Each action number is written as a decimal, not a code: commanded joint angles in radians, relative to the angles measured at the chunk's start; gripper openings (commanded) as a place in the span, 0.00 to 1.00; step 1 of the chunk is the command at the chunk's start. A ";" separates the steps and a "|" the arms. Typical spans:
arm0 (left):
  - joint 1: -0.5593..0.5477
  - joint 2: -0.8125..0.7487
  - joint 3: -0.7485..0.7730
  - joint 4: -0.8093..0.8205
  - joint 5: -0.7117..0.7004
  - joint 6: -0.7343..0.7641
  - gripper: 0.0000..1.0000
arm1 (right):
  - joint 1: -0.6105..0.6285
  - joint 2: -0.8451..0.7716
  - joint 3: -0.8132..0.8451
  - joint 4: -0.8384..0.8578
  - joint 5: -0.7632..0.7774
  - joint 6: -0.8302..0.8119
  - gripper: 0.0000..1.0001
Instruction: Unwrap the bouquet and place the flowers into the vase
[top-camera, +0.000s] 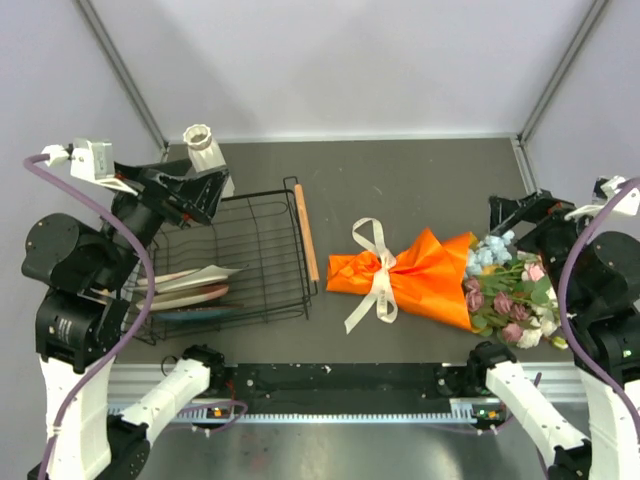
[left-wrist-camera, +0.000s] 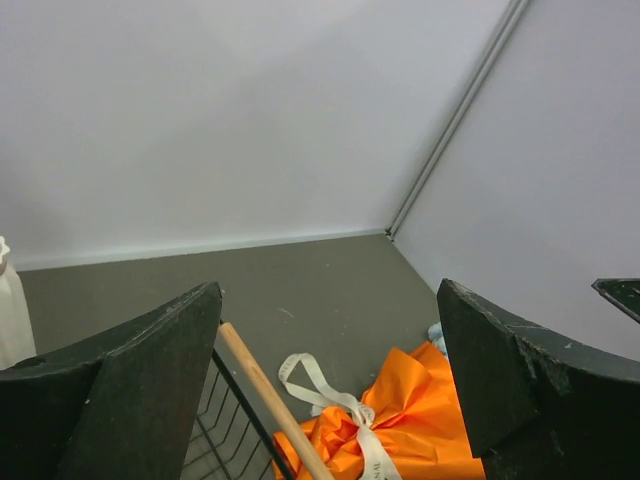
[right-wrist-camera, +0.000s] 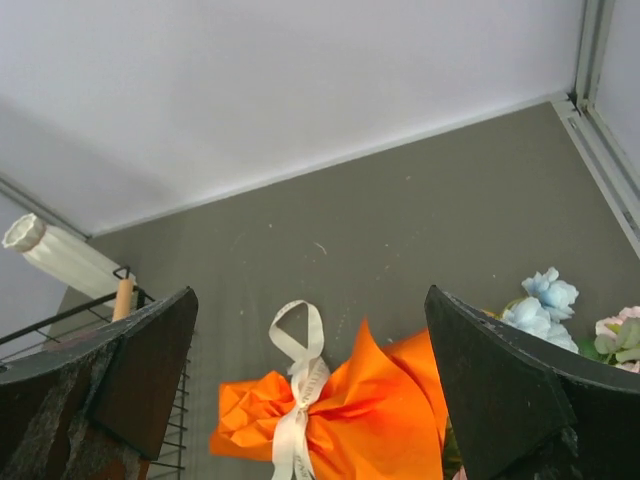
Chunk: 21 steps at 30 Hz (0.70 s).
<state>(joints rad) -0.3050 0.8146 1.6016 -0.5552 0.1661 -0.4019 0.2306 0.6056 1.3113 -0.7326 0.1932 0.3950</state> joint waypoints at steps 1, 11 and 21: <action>-0.005 -0.012 0.003 0.009 -0.028 0.032 0.95 | -0.007 0.031 0.026 -0.075 0.037 0.027 0.99; -0.005 0.043 -0.011 -0.052 0.053 0.081 0.96 | -0.007 0.056 -0.262 -0.244 -0.371 0.211 0.99; -0.239 0.389 -0.054 -0.086 0.255 0.161 0.75 | -0.005 -0.187 -0.569 -0.520 -0.426 0.278 0.99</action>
<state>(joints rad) -0.3813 1.0710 1.5852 -0.6144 0.4435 -0.3107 0.2306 0.5102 0.7658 -1.1278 -0.1871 0.6254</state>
